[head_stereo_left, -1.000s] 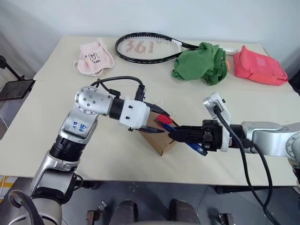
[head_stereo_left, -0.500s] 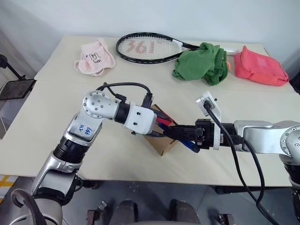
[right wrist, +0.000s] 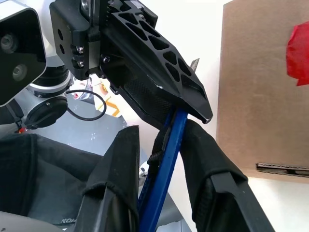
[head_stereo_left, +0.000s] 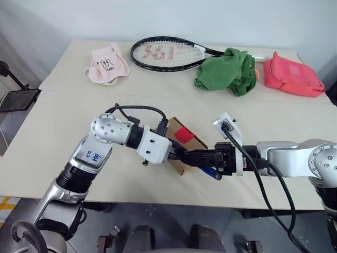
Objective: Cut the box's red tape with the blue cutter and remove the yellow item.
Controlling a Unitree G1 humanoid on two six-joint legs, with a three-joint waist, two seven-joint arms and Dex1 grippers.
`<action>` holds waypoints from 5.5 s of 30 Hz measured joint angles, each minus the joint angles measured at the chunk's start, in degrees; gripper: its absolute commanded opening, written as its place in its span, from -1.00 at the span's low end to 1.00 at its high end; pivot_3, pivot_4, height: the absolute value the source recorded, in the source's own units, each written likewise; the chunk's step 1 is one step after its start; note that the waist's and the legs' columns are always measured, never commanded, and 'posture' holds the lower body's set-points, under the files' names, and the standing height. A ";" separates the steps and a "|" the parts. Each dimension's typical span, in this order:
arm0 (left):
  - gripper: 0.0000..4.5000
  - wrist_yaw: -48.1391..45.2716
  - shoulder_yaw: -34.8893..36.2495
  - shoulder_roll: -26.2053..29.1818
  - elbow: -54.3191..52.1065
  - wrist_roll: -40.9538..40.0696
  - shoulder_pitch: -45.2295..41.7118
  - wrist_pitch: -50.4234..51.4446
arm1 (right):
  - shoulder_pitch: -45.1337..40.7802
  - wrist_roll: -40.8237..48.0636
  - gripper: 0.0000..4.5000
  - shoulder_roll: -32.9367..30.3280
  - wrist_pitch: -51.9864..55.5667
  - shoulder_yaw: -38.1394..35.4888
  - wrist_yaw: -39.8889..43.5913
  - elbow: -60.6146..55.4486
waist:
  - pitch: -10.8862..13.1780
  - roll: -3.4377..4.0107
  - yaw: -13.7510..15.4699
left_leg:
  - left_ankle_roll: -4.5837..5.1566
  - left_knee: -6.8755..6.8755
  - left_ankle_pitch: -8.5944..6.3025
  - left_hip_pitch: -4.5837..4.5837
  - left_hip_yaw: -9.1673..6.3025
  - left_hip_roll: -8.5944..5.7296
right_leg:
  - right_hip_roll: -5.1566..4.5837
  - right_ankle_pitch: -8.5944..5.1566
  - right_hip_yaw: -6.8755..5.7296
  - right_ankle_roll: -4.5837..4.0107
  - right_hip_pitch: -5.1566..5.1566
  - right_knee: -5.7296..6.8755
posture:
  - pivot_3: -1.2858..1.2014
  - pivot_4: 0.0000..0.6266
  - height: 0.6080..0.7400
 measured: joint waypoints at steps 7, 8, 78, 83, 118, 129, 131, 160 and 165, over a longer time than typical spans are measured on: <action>-0.79 -0.02 -0.03 0.71 0.78 0.08 -0.03 1.26 | 0.70 -0.44 0.94 0.00 -0.60 -0.93 0.09 0.22 | 0.00 0.00 -0.02 | 0.00 -0.01 0.00 0.00 0.00 0.00 | 0.00 0.00 -0.01 0.00 0.00 0.00 | 0.03 -0.52 1.00; -0.79 -0.02 -0.04 0.76 0.78 0.11 -0.05 1.51 | 0.70 -0.44 0.94 -0.03 -0.64 -1.03 0.07 0.26 | 0.00 0.00 -0.02 | 0.00 -0.01 0.00 0.00 0.00 0.00 | 0.00 0.00 -0.01 0.00 0.00 0.00 | 0.03 -0.52 1.00; -0.79 5.67 -1.02 3.23 6.49 15.34 -7.18 -8.54 | -21.81 -0.54 0.94 -5.92 30.86 9.36 22.93 39.39 | 0.04 0.15 -1.11 | -0.02 -0.18 0.00 -0.33 0.35 0.01 | -0.20 0.00 -0.20 -0.03 -0.89 0.68 | 0.03 -0.52 1.00; -0.79 5.67 -1.22 2.99 5.92 15.35 -7.16 -8.30 | -26.26 -0.54 0.94 -5.89 31.12 15.47 24.71 42.81 | 0.04 0.15 -0.18 | -0.01 0.13 -0.01 -0.64 0.22 0.01 | -0.20 0.01 -0.33 -0.03 -0.97 0.68 | 0.03 -0.52 1.00; -0.79 6.64 -2.26 1.18 0.83 17.11 -6.86 -0.72 | -19.42 -0.54 0.94 13.08 26.21 -1.71 -0.58 45.26 | 0.04 0.15 -0.26 | -0.01 0.22 -0.01 -0.75 0.14 0.01 | -0.21 0.03 -0.43 -0.03 -1.02 0.82 | 0.03 -0.52 1.00; -0.79 6.90 -2.57 1.42 1.33 19.31 -6.87 -0.06 | -16.30 -0.53 0.94 16.97 24.83 -6.86 -5.84 41.69 | 0.04 0.15 -0.30 | -0.01 0.22 -0.01 -0.74 0.14 0.00 | -0.20 0.03 -0.43 -0.03 -1.02 0.84 | 0.03 -0.52 1.00; -0.79 6.94 -2.98 1.41 1.37 19.80 -6.87 0.04 | -16.20 -0.53 0.86 17.45 24.75 -7.48 -6.62 41.61 | 0.04 0.15 -0.31 | -0.01 0.22 -0.01 -0.74 0.14 0.01 | -0.21 0.03 -0.43 -0.03 -1.02 0.85 | 0.03 -0.52 1.00; 0.13 7.24 -1.11 0.61 1.46 18.49 -7.00 3.56 | -8.05 -0.45 -0.96 28.64 20.36 -15.83 -18.49 32.67 | 0.03 0.16 -0.45 | -0.01 0.22 -0.01 -0.72 0.13 0.01 | -0.21 0.02 -0.39 -0.03 -1.07 0.99 | 0.03 -0.52 1.00; 0.29 4.53 5.33 0.09 1.55 8.12 -7.97 11.52 | -7.86 0.26 -0.96 27.50 19.49 -17.73 -17.75 28.61 | 0.03 0.16 -0.82 | -0.01 0.24 -0.01 -0.72 0.12 0.00 | -0.21 0.02 -0.36 -0.03 -1.08 1.01 | 0.03 -0.52 1.00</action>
